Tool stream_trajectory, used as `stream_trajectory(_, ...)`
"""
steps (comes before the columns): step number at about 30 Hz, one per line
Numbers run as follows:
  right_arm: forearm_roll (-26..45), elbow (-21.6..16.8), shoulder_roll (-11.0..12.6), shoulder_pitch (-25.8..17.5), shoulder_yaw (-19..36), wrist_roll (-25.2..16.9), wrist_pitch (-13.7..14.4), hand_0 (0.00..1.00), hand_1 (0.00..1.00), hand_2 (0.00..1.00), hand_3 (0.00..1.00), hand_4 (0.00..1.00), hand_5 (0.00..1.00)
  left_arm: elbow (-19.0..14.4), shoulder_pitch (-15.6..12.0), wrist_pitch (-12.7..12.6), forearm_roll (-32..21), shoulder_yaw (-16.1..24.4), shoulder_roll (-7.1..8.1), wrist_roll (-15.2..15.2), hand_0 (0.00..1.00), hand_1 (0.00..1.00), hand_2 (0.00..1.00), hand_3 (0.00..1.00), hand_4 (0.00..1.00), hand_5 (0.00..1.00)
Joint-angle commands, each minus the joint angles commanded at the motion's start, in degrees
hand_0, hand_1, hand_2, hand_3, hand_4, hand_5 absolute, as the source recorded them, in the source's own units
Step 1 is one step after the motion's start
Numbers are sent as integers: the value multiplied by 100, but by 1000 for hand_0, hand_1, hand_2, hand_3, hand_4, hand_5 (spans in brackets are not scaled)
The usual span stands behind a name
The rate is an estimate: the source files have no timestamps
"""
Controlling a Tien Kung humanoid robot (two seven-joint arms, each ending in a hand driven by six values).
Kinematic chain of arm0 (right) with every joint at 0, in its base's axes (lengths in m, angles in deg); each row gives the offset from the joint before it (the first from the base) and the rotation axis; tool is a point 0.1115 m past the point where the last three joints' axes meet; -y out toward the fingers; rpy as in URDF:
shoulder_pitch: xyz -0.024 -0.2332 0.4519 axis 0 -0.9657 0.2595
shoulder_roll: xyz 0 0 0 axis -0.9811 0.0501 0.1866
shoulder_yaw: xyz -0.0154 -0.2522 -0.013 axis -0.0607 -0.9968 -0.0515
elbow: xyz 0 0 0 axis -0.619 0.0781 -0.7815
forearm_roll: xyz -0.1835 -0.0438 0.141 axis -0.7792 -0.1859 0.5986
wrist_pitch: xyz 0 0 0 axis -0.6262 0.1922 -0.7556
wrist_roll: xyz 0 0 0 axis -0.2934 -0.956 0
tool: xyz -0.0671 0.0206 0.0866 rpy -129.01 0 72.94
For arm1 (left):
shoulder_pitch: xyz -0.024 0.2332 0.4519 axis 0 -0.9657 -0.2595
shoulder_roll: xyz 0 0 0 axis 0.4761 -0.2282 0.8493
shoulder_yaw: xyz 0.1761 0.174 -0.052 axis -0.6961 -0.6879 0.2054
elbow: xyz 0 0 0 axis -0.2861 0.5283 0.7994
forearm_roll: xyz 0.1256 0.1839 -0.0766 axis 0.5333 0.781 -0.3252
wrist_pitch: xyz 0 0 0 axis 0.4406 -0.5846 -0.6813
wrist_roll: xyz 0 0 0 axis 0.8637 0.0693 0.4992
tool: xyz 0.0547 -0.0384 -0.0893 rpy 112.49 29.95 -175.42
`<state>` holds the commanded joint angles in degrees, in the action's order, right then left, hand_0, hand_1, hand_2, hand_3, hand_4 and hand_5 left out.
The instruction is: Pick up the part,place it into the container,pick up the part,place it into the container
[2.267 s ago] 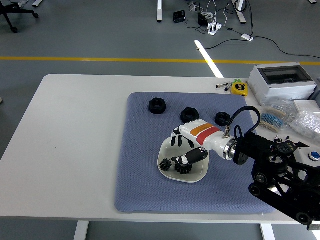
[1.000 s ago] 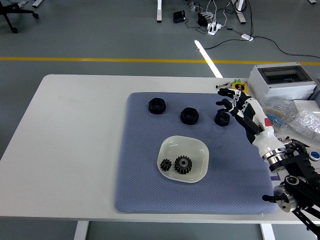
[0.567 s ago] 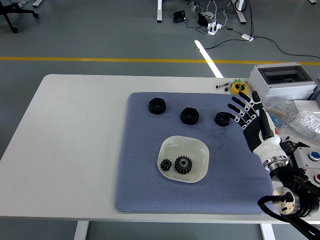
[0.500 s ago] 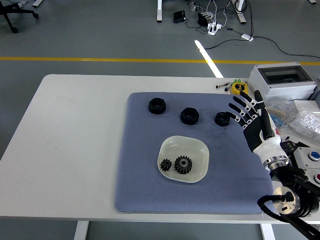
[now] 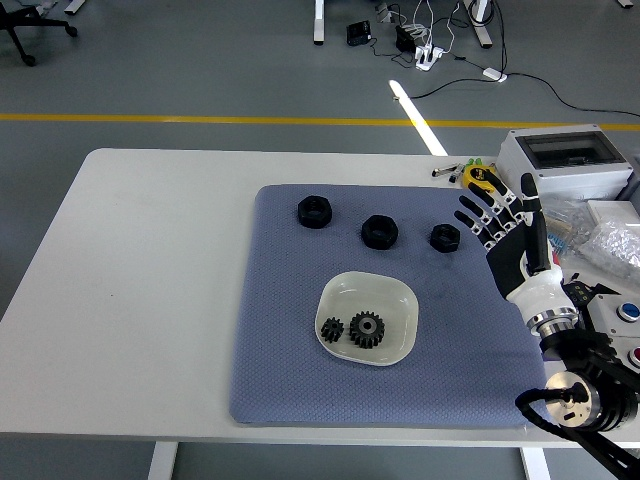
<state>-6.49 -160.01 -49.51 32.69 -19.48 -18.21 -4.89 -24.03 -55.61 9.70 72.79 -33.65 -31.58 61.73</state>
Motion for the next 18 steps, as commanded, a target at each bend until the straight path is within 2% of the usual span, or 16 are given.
stream_trajectory(9, -260, 86, 0, -69, 171, 61, 188, 886, 824, 850, 906, 998, 906, 1, 1, 0, 22, 16, -4, -6, 662, 537, 573, 562, 633, 612)
stream_trajectory(18, -1195, 55, 3, -132, 312, 350, 622, 921, 847, 857, 902, 998, 936, 1, -17, 9, 61, 44, -8, -19, 661, 538, 574, 561, 634, 614)
